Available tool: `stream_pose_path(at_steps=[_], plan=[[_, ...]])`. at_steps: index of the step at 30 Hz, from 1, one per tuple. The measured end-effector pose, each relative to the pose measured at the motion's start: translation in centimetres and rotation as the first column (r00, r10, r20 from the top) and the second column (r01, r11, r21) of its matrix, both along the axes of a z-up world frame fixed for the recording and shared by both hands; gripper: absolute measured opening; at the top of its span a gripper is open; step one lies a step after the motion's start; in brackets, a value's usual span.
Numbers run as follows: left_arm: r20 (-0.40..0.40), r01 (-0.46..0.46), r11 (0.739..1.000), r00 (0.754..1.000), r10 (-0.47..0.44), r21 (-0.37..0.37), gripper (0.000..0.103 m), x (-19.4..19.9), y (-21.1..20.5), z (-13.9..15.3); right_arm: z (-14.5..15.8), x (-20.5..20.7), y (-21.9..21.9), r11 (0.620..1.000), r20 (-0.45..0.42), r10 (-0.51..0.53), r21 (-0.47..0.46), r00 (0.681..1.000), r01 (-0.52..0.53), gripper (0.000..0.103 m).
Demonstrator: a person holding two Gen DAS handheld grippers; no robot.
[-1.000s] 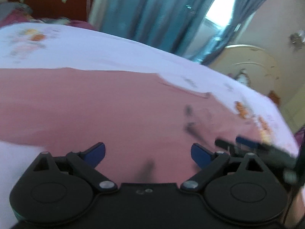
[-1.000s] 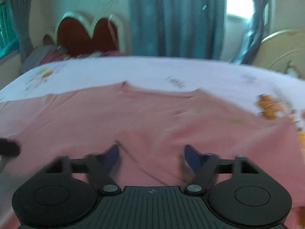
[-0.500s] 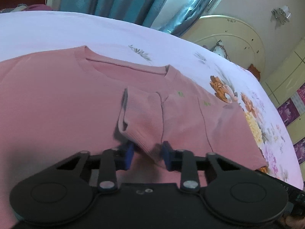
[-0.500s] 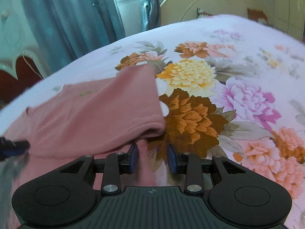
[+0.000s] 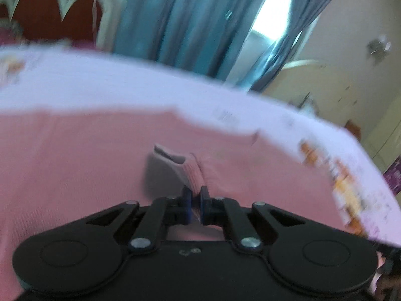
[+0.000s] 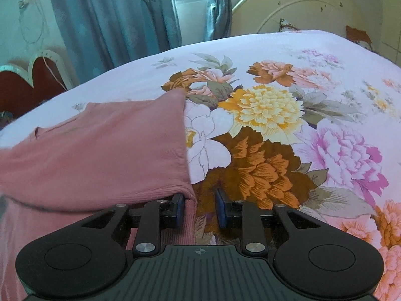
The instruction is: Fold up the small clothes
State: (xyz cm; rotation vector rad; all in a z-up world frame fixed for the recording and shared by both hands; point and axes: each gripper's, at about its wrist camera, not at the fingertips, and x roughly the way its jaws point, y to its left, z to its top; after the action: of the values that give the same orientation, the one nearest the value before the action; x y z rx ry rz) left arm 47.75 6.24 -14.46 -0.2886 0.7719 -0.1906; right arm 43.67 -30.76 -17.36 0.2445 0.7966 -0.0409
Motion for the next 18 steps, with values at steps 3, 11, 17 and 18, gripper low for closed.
stream_pose_path(at_steps=[3,11,17,18], plan=[[-0.022,-0.001,1.0,1.0,0.001,0.006,0.006,-0.4,-0.2,-1.5,0.0,0.1,0.1,1.0,-0.004,0.006,-0.011,1.0,-0.006,0.026],[-0.012,-0.019,1.0,1.0,0.019,-0.01,0.085,-0.8,1.0,-0.9,1.8,-1.2,0.1,0.995,0.005,0.093,-0.031,0.996,-0.093,0.026],[-0.044,0.013,1.0,0.999,-0.013,-0.013,0.053,3.5,1.8,-1.3,4.0,-0.3,-0.2,0.995,0.078,0.096,0.008,0.992,-0.097,0.026],[-0.06,0.022,1.0,0.998,-0.023,-0.01,0.052,4.6,1.5,-1.7,3.5,0.8,0.0,0.995,0.054,0.099,0.023,0.994,-0.1,0.026]])
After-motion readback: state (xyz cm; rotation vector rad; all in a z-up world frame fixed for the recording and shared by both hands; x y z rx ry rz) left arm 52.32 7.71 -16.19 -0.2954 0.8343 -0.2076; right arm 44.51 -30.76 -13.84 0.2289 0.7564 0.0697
